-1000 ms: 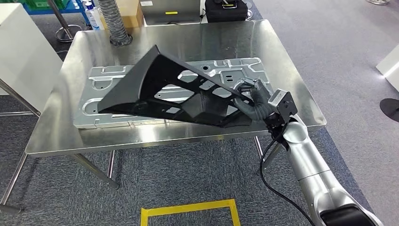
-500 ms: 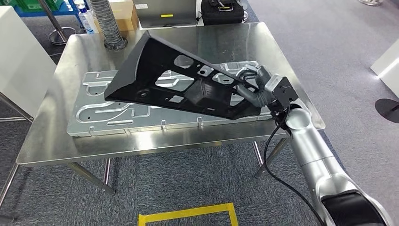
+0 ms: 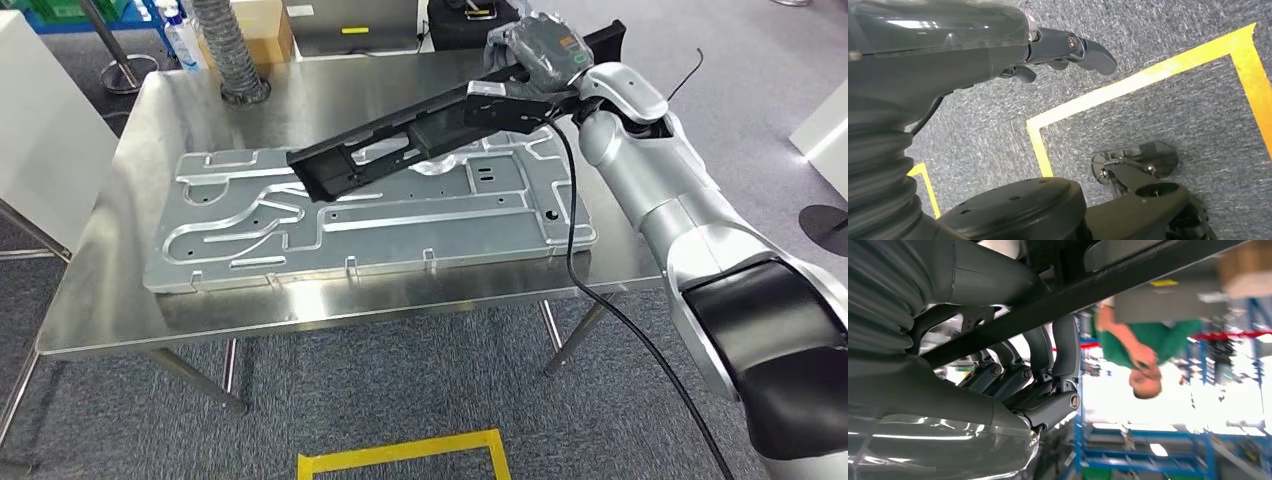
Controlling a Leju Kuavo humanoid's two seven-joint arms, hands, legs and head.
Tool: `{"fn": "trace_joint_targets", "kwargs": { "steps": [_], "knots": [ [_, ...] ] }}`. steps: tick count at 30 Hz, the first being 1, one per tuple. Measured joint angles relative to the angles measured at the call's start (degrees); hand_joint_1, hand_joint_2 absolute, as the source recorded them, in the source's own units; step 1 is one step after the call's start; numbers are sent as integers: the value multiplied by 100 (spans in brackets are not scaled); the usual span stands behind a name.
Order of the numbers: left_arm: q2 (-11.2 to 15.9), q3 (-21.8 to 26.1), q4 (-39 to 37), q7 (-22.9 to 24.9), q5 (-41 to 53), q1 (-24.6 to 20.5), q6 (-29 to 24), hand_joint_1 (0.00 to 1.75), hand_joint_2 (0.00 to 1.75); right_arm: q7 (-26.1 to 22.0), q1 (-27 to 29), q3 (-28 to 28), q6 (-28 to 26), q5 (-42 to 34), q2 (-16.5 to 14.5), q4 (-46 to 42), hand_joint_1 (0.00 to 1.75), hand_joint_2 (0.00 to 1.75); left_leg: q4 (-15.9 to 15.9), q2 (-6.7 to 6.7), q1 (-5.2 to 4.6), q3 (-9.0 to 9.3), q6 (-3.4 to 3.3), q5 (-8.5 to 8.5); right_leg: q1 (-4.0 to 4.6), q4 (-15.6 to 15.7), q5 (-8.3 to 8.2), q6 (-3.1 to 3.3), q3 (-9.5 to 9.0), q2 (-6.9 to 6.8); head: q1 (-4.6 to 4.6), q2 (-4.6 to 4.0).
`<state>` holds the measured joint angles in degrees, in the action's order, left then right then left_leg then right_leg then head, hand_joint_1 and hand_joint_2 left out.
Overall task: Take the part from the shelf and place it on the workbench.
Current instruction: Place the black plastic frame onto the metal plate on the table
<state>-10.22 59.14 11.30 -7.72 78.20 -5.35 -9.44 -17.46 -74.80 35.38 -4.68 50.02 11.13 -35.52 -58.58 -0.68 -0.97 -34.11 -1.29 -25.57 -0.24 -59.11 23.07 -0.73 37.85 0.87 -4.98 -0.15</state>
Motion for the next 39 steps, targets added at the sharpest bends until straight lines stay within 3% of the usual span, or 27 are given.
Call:
{"fn": "trace_joint_targets", "kwargs": {
  "steps": [2,4,7,8,9,10,12,13,14,17,19,20,22,23,24,25,27,29,31,34,37,39],
  "knots": [
    [-1,0,0,-43,-24,-9,-5,0,175,178,-101,174,-153,262,-9,230,175,175,-11,0,4,2,55,-33,-12,37,-3,51,-27,7,0,0],
    [-3,3,0,-174,-98,-21,-22,0,175,437,-197,392,-355,628,-8,462,175,175,-254,9,13,-93,115,-180,-48,81,3,105,-99,0,0,0],
    [-5,21,0,-568,-245,-15,-194,0,175,652,-301,722,-499,949,8,835,175,175,-1346,17,80,-641,183,-597,-46,98,41,158,-173,-10,0,0],
    [-7,26,-1,-714,-285,-9,-300,0,175,668,-311,790,-505,978,13,946,175,175,-1613,16,102,-801,198,-641,-45,97,53,160,-187,-3,0,0],
    [-9,34,-1,-830,-324,-6,-378,0,175,669,-315,838,-505,991,13,1052,175,175,-1670,16,124,-865,209,-574,-49,94,66,153,-202,9,0,0],
    [-9,48,-2,-897,-363,-4,-398,0,175,666,-316,865,-501,992,13,1142,175,175,-1487,15,142,-813,214,-397,-55,90,83,140,-219,26,0,0],
    [-7,101,-3,-933,-449,-2,-271,0,175,665,-329,899,-486,990,18,1277,175,175,-732,7,159,-512,199,51,-74,81,124,98,-251,55,0,0],
    [-4,132,-3,-927,-488,-1,-175,0,175,675,-345,911,-468,986,24,1334,175,175,-390,8,149,-369,183,193,-71,72,138,69,-251,66,0,0],
    [-3,160,-4,-914,-517,-1,-87,0,175,692,-359,920,-450,982,29,1387,131,131,-166,8,136,-274,165,242,-73,71,142,38,-237,70,-1,0],
    [4,229,-4,-808,-558,14,195,0,175,780,-364,938,-430,980,34,1539,0,0,35,14,119,-196,105,207,-75,105,133,-53,-195,77,0,0],
    [7,260,-4,-702,-544,34,309,0,175,868,-366,944,-435,998,13,1621,0,0,127,-1,125,-137,44,228,-82,-65,252,-92,-117,56,2,0],
    [8,267,-4,-645,-527,39,326,0,175,931,-371,945,-427,1013,-20,1670,0,0,164,-16,125,-103,12,231,-81,-329,384,-106,17,44,1,0],
    [10,267,-4,-547,-481,47,306,0,87,1061,-370,944,-376,1043,-131,1792,0,0,177,-48,107,-75,-27,211,-73,-1095,664,-129,445,27,2,0],
    [13,267,-4,-517,-460,54,284,0,44,1116,-361,944,-340,1055,-191,1861,0,0,173,-62,103,-67,-34,196,-75,-1398,725,-141,646,24,2,0],
    [15,267,-4,-503,-444,64,264,0,0,1152,-350,943,-303,1065,-248,1917,0,0,165,-71,102,-54,-32,174,-83,-1498,672,-154,754,19,2,0],
    [16,266,-4,-497,-434,73,263,0,0,1180,-345,943,-263,1071,-298,1965,0,0,151,-77,103,-35,-24,144,-95,-1374,510,-165,747,13,2,0],
    [19,266,-4,-498,-441,86,324,0,0,1237,-355,934,-138,1074,-393,2042,0,0,109,-84,106,19,17,59,-125,-645,41,-185,468,7,2,0],
    [26,267,-4,-497,-449,90,403,0,0,1329,-391,905,85,1061,-505,2146,0,0,44,-86,86,42,77,-15,-109,-77,-185,-145,226,34,2,0],
    [34,267,-4,-495,-448,94,446,0,0,1409,-413,858,307,1041,-597,2251,0,0,10,-92,69,42,137,-53,-67,14,-149,-51,194,69,1,0],
    [45,266,-4,-494,-448,93,473,0,0,1456,-432,796,453,1021,-615,2318,0,0,-168,-94,94,-26,219,-205,-101,21,-110,69,145,92,0,0],
    [54,266,-4,-493,-448,116,481,0,0,1493,-467,740,726,1007,-566,2353,0,0,-1215,-54,123,-526,256,-630,-109,35,-80,137,86,105,0,0],
    [61,267,-4,-491,-448,128,489,0,0,1533,-475,707,1029,1004,-547,2385,0,0,-1735,-43,128,-821,244,-709,-94,33,-67,153,62,132,0,0]
  ]
}}
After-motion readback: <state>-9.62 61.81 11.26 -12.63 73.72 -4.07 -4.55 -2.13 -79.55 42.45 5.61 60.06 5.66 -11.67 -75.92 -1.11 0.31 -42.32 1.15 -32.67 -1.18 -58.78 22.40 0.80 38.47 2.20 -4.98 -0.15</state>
